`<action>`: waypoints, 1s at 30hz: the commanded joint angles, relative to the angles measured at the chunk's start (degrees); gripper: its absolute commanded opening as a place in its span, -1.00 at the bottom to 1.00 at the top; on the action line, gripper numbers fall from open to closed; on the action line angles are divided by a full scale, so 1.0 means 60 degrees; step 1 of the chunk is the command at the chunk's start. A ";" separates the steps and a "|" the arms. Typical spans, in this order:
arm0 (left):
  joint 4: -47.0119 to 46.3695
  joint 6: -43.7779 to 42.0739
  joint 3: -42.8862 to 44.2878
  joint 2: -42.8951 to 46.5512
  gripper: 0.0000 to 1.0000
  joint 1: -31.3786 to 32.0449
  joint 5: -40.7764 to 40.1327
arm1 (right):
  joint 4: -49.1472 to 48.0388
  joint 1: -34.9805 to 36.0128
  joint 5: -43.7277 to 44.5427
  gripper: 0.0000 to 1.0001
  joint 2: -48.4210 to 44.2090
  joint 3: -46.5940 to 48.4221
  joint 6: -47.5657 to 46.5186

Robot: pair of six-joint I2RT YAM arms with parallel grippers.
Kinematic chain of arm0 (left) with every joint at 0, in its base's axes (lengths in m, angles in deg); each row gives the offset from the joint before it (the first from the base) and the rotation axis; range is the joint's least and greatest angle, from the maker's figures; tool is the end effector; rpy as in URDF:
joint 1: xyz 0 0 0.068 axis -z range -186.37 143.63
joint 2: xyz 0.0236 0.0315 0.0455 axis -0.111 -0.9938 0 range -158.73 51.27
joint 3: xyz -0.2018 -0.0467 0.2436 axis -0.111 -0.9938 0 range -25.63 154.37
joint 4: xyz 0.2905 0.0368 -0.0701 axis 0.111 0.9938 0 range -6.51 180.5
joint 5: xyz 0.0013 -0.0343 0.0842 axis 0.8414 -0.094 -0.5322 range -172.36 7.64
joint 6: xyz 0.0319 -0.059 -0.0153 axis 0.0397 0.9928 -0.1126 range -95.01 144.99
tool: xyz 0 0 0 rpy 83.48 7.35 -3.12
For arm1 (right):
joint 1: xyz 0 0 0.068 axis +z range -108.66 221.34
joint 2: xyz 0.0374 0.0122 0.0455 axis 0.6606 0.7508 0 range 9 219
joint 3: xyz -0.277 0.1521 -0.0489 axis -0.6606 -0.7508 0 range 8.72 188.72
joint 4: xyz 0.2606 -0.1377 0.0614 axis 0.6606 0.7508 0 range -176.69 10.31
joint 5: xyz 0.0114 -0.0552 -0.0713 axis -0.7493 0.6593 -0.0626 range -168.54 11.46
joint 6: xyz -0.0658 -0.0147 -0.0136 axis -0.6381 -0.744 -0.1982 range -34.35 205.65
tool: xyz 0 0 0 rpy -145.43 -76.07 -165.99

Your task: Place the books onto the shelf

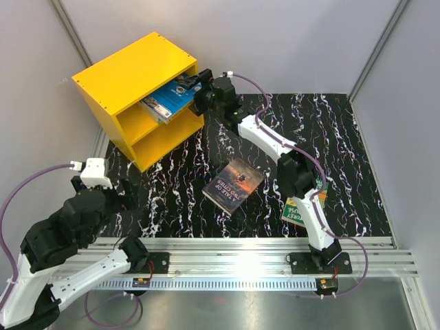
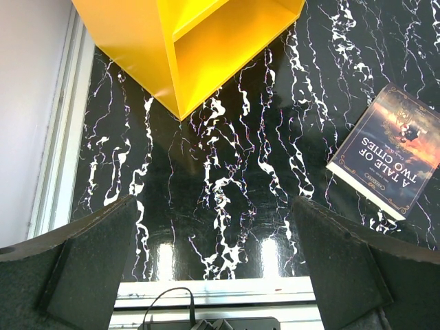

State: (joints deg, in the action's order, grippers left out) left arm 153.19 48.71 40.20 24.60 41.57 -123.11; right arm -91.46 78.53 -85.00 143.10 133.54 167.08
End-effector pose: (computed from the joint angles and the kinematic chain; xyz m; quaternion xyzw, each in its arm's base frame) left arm 0.0440 0.0054 0.4223 0.0020 0.8322 -0.0270 0.5538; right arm 0.5212 0.4033 0.3406 0.2407 0.6936 0.6038 0.3103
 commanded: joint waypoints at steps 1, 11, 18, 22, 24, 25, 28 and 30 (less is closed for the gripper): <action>-0.0424 -0.0190 -0.0043 0.0081 0.97 -0.0022 0.0083 | -0.0127 0.0042 0.0359 0.99 -0.0904 -0.0191 -0.0446; -0.0439 -0.0190 -0.0072 0.0139 0.97 -0.0036 0.0054 | 0.0518 0.0042 -0.0110 0.27 -0.1432 -0.0660 -0.0622; -0.0439 -0.0190 -0.0087 0.0154 0.97 -0.0022 0.0039 | 0.0591 0.0042 -0.0227 -0.29 -0.1769 -0.0909 -0.0842; -0.0453 -0.0204 -0.0087 0.0139 0.98 -0.0022 0.0039 | 0.0591 0.0027 -0.0227 -0.74 -0.1697 -0.0822 -0.0827; -0.0439 -0.0190 -0.0087 0.0139 0.97 -0.0022 0.0039 | 0.0605 0.0027 -0.0242 -0.79 -0.1565 -0.0705 -0.0769; -0.0438 -0.0175 -0.0087 0.0154 0.97 -0.0022 0.0025 | 0.0664 0.0042 -0.0213 -0.82 -0.1492 -0.0487 -0.0769; -0.0438 -0.0175 -0.0087 0.0183 0.97 -0.0022 0.0024 | 0.1100 0.0042 -0.0081 -0.85 -0.1126 0.0243 -0.0725; -0.0453 -0.0175 -0.0087 0.0169 0.97 -0.0022 -0.0005 | 0.1220 0.0027 -0.0052 -0.85 -0.0833 0.0626 -0.0696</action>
State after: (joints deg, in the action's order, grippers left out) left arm 152.81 48.71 39.78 25.06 41.57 -123.09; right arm -82.57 78.51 -85.57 138.56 130.70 162.66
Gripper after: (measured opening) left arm 0.984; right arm 0.317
